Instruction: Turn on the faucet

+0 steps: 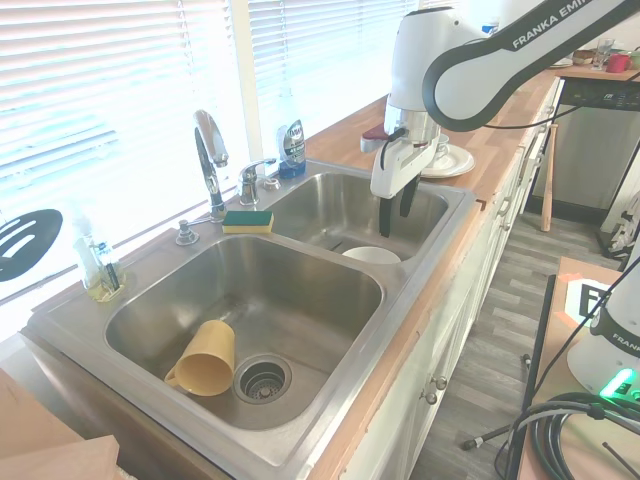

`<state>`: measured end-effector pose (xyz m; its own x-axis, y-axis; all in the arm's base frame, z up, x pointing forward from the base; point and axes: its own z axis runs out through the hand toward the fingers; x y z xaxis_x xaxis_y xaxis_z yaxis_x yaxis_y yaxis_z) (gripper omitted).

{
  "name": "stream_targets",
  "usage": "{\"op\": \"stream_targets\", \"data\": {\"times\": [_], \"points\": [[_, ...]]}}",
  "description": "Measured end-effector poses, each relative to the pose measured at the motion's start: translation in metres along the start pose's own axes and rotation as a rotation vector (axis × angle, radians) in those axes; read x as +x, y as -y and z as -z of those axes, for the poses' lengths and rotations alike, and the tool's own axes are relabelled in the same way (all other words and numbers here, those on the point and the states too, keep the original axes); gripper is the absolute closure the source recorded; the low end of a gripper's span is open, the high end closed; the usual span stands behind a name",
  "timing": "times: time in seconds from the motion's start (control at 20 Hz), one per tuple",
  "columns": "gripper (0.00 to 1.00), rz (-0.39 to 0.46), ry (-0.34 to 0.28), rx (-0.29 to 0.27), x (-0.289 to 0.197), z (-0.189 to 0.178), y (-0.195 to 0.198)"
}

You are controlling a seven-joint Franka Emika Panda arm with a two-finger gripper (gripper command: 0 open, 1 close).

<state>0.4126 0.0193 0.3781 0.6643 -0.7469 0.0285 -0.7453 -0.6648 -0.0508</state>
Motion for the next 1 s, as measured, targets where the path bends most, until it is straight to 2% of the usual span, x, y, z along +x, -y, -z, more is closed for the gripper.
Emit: {"op": "stream_targets", "data": {"times": [0.25, 0.3, 1.0], "points": [[0.0, 0.019, -0.014, -0.016, 0.004, -0.001, 0.001], [1.0, 0.02, -0.017, -0.017, 0.005, 0.0, 0.001], [1.0, 0.012, -0.031, -0.015, 0.013, 0.003, 0.005]]}}
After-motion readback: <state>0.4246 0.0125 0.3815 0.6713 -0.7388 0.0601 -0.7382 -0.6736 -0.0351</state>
